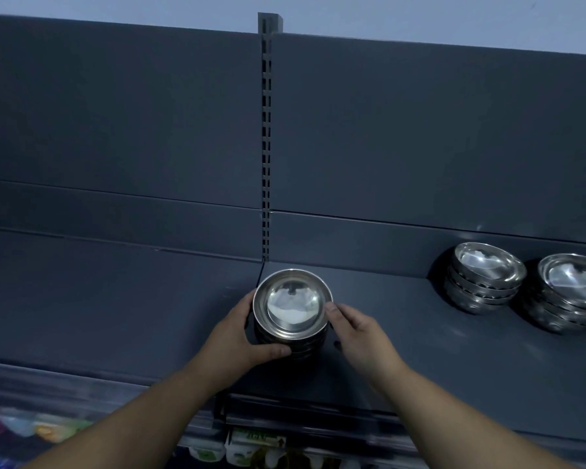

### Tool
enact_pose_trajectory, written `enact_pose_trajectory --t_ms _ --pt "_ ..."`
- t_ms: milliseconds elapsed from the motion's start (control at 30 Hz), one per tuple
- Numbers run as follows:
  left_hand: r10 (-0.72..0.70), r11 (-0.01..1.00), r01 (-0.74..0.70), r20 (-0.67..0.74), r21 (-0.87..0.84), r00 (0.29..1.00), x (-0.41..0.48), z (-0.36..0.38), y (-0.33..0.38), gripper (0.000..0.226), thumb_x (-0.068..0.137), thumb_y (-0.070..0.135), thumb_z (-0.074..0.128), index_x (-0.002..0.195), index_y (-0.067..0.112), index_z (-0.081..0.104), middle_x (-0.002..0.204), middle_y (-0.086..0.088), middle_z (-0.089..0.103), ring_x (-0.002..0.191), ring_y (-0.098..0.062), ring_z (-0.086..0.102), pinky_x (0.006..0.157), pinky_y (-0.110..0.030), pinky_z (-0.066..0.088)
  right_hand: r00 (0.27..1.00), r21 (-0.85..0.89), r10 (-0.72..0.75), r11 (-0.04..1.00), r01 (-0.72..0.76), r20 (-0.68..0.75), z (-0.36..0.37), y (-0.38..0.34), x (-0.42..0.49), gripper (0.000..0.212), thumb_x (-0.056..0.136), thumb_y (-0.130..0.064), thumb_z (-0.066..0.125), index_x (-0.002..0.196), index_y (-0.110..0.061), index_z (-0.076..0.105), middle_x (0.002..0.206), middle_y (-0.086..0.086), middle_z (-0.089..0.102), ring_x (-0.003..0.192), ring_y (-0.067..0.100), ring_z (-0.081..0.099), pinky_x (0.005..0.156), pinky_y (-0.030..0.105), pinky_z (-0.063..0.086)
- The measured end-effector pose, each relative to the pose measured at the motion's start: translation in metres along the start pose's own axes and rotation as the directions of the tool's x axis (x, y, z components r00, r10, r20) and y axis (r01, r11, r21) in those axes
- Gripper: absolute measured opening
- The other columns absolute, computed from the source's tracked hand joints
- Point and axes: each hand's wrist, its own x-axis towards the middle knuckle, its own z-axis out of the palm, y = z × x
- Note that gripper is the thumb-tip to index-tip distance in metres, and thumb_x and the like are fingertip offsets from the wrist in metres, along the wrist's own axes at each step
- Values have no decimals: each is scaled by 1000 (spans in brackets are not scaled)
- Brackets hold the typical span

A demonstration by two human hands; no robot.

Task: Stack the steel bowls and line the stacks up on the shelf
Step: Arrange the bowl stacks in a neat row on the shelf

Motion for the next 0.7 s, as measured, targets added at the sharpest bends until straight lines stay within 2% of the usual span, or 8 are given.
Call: enact_pose_trajectory --t_ms 100,233,333,433,500,700 --pt "-5 1000 5 5 8 1000 0 -1 1 110 39 66 84 136 48 35 134 23 52 127 -1 47 111 -36 38 1000 2 -10 1000 10 -3 0 0 0 14 95 -33 55 88 -40 65 92 -28 68 80 -23 60 89 22 50" --pt "-8 1000 8 -11 5 1000 0 -3 6 116 34 71 82 136 51 30 140 22 46 130 -2 44 112 -35 37 1000 -16 -5 1000 5 -8 -1 1 1 12 94 -36 55 87 -43 62 91 -30 66 83 -19 60 97 30 50" --pt "13 1000 -13 -7 -6 1000 -1 -4 10 102 44 59 87 129 59 31 136 26 48 127 1 46 110 -30 38 1000 -17 -11 1000 11 -18 0 -1 0 15 94 -37 56 86 -49 58 89 -34 64 88 -18 58 99 32 50" --pt "17 1000 -17 4 -12 1000 -1 -5 12 95 54 41 90 133 49 37 128 25 55 120 3 52 107 -31 42 1000 -17 -8 1000 7 -18 1 -3 0 16 94 -35 56 86 -49 58 88 -33 64 83 -20 58 100 35 51" --pt "8 1000 -8 11 -25 1000 0 -6 13 94 55 38 90 134 45 38 125 25 57 118 4 54 106 -30 43 1000 -13 -2 1000 2 -14 1 -2 1 14 94 -36 56 87 -48 60 90 -32 66 87 -19 60 100 37 51" --pt "-7 999 9 47 -38 999 1 -9 17 88 54 33 91 123 51 42 117 31 61 113 8 56 103 -23 44 1000 -14 4 1000 -4 -3 3 2 -2 12 93 -40 56 98 -49 62 103 -27 68 99 -11 61 102 40 50"
